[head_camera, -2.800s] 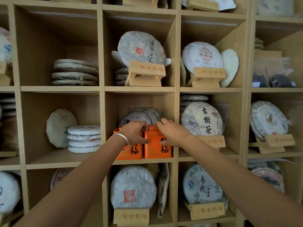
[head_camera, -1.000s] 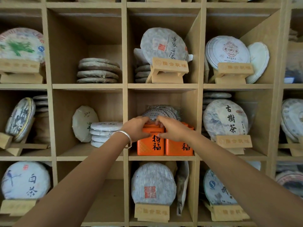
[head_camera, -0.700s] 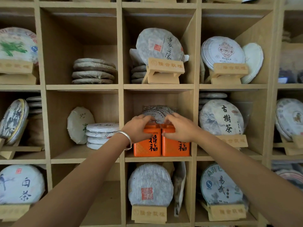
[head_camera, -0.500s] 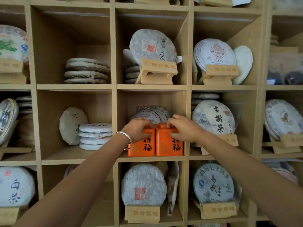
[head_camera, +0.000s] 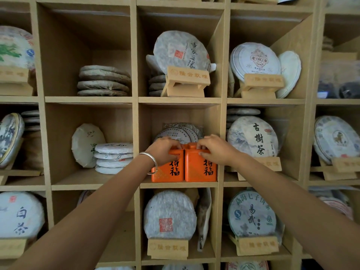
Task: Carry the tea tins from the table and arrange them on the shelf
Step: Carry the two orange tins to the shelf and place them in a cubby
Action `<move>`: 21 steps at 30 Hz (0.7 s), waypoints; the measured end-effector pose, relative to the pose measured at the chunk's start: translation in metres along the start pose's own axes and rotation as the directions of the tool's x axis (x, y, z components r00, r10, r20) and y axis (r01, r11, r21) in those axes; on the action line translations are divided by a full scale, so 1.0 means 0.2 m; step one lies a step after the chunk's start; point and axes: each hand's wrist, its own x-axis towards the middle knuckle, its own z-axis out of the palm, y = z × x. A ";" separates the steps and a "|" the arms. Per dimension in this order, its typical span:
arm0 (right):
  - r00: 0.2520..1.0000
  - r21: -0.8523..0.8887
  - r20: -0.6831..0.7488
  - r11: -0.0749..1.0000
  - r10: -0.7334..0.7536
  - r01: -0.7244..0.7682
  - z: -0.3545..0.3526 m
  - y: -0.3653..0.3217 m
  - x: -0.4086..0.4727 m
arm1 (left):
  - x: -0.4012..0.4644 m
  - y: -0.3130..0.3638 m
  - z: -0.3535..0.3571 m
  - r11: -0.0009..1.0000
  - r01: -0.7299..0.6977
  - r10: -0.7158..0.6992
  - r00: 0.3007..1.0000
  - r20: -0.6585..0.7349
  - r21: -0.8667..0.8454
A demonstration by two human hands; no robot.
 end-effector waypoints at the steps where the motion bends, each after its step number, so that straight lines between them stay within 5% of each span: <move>1: 1.000 0.003 -0.004 1.000 -0.002 0.002 0.00 0.00 0.00 | 0.00 0.00 0.00 1.000 -0.002 0.002 1.000 -0.001 -0.003; 21: 1.000 -0.009 0.014 1.000 -0.019 0.019 0.00 0.02 0.01 | -0.01 0.02 -0.04 0.999 -0.013 0.012 1.000 -0.021 -0.041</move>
